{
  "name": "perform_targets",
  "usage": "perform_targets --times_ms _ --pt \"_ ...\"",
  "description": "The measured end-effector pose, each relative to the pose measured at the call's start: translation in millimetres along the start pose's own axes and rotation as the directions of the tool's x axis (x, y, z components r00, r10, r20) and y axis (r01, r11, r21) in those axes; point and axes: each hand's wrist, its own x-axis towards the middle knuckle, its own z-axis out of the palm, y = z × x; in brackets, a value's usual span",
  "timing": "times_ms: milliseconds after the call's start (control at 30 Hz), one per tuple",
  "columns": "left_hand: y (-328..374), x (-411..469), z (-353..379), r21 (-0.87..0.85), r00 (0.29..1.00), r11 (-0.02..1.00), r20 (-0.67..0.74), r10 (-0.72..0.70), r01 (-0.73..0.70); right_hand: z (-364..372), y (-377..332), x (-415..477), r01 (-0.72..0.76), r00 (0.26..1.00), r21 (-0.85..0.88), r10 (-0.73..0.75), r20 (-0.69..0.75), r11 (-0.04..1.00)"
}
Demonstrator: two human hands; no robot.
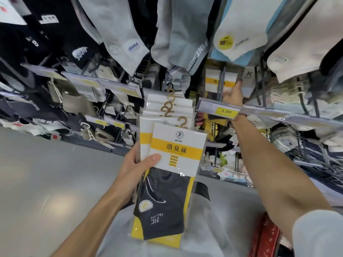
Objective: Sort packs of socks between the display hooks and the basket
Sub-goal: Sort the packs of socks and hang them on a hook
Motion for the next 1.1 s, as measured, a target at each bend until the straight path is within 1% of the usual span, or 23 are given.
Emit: perform_targets --times_ms 33,133,200,267,300,333,367,400,433,500,567,600,633,667,700,767,800,867,900,967,1100 --pt "-1.1 -1.6 1.4 -0.005 1.000 1.000 -0.008 -0.006 0.006 0.9 -4.6 1.3 -0.021 1.000 -0.029 0.020 -0.017 0.999" --pt "-1.3 -7.2 6.9 -0.045 0.999 0.999 -0.024 -0.029 0.028 -1.4 -13.9 -6.7 0.038 0.997 -0.061 -0.042 -0.062 0.997" --pt "-0.9 -11.1 9.6 -0.068 0.999 0.997 -0.037 -0.032 0.029 -6.8 -11.4 -20.7 -0.008 1.000 -0.042 0.008 -0.003 0.999" --pt "0.7 -14.0 13.6 -0.085 0.998 0.996 -0.052 -0.043 0.039 -14.3 2.8 -45.9 -0.084 0.987 -0.016 0.085 0.136 0.996" --pt "0.0 -14.9 14.7 -0.093 0.997 0.995 -0.062 -0.052 0.046 -18.2 5.6 -60.8 -0.116 0.982 0.062 0.105 0.160 0.991" --pt "-0.3 -16.0 15.9 -0.100 0.996 0.994 -0.071 -0.060 0.053 -23.4 0.1 -76.8 -0.138 0.983 0.173 0.114 0.141 0.975" --pt "-0.2 -17.4 17.4 -0.113 0.994 0.992 -0.083 -0.068 0.058 -25.3 -2.2 -88.7 -0.125 0.990 0.317 0.098 0.098 0.940" --pt "-1.4 -18.2 18.5 -0.117 0.993 0.991 -0.096 -0.070 0.058 -28.1 -2.1 -101.9 -0.070 0.997 0.338 0.060 0.039 0.938" --pt "-2.9 -18.9 19.8 -0.120 0.991 0.991 -0.110 -0.072 0.058 -31.2 -4.9 -118.1 -0.045 0.998 0.338 0.030 0.051 0.940" --pt "-5.6 -19.8 23.2 -0.149 0.988 0.987 -0.130 -0.087 0.067 -41.0 1.2 -156.3 -0.039 0.992 0.358 -0.008 0.129 0.933" --pt "-9.7 -19.7 26.9 -0.150 0.985 0.987 -0.151 -0.085 0.062 -54.3 2.7 -198.3 -0.035 0.956 0.524 -0.124 0.266 0.851" --pt "-10.9 -19.8 29.1 -0.142 0.984 0.988 -0.161 -0.079 0.056 -59.7 -1.4 -215.7 -0.052 0.930 0.573 -0.169 0.326 0.818" --pt "-11.6 -19.7 31.5 -0.133 0.983 0.990 -0.166 -0.071 0.049 -64.2 -6.3 -228.4 -0.067 0.901 0.587 -0.204 0.383 0.807" --pt "-12.9 -19.4 33.4 -0.122 0.984 0.992 -0.166 -0.061 0.041 -63.9 -10.2 -237.0 -0.089 0.884 0.586 -0.207 0.419 0.805" --pt "-14.1 -19.5 35.4 -0.118 0.986 0.992 -0.160 -0.052 0.033 -64.6 -14.5 -245.0 -0.073 0.875 0.567 -0.220 0.431 0.820" --pt "-16.9 -19.4 38.0 -0.146 0.987 0.988 -0.144 -0.068 0.046 -66.6 -18.5 -253.6 0.026 0.873 0.510 -0.268 0.407 0.860" --pt "-18.5 -19.3 39.0 -0.181 0.986 0.980 -0.129 -0.101 0.077 -67.8 -17.7 -253.7 0.032 0.882 0.506 -0.262 0.392 0.862" --pt "-20.1 -19.6 39.6 -0.248 0.983 0.959 -0.081 -0.165 0.140 -73.2 -19.2 -252.8 -0.009 0.899 0.529 -0.224 0.376 0.849" --pt "-20.6 -19.3 39.3 -0.252 0.984 0.957 -0.070 -0.167 0.144 -75.8 -20.0 -251.5 -0.031 0.903 0.540 -0.208 0.375 0.841" --pt "-20.8 -17.8 39.4 -0.213 0.989 0.971 -0.075 -0.125 0.106 -79.0 -19.8 -249.7 -0.035 0.901 0.535 -0.205 0.382 0.844" --pt "-19.7 -15.1 43.9 -0.122 0.993 0.992 -0.103 -0.053 0.041 -81.1 -14.4 -247.9 -0.002 0.878 0.447 -0.212 0.428 0.895"
